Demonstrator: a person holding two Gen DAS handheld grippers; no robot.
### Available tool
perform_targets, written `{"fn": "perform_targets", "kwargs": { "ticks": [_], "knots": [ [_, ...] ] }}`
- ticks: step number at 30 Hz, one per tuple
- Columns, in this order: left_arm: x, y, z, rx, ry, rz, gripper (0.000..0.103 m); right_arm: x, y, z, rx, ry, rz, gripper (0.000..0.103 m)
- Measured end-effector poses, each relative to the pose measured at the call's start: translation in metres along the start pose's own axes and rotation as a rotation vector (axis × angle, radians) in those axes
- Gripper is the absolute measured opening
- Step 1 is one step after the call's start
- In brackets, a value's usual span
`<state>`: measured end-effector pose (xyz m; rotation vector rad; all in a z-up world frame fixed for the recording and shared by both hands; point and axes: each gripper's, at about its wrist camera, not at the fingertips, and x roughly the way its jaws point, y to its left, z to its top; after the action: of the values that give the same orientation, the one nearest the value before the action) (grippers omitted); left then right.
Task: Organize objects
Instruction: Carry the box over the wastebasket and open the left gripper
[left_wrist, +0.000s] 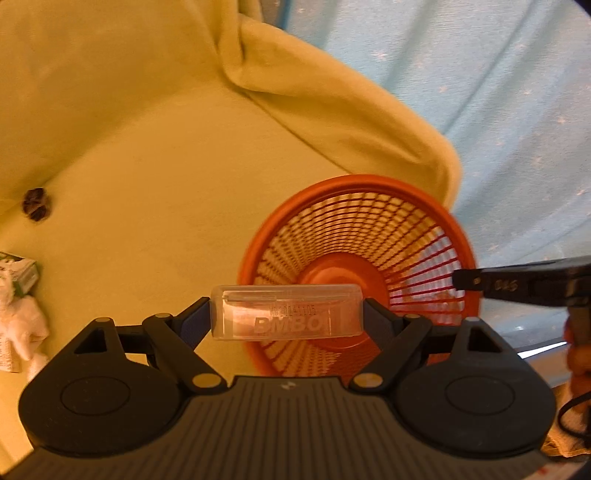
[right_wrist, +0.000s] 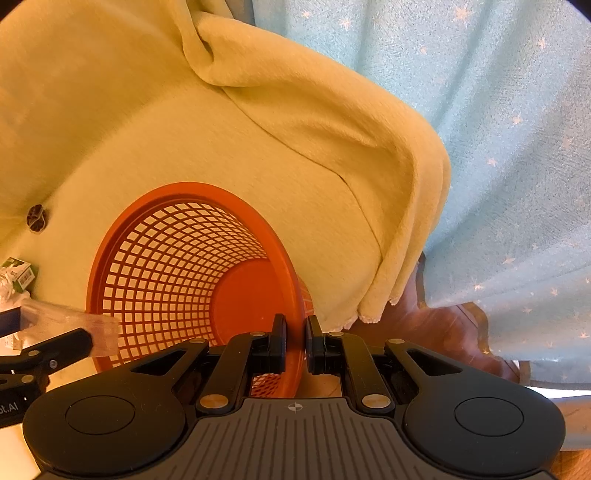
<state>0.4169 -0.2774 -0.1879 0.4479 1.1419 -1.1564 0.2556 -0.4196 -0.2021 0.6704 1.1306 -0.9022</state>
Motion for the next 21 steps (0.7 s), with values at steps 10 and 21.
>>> {"fn": "perform_targets", "kwargs": {
  "ticks": [10, 21],
  "knots": [
    [-0.005, 0.001, 0.005, -0.021, -0.027, -0.042, 0.090, 0.001, 0.001, 0.000, 0.002, 0.003, -0.006, 0.007],
    [-0.029, 0.061, -0.024, -0.112, -0.048, 0.061, 0.089, 0.002, 0.001, 0.002, -0.009, 0.008, -0.012, 0.007]
  ]
}}
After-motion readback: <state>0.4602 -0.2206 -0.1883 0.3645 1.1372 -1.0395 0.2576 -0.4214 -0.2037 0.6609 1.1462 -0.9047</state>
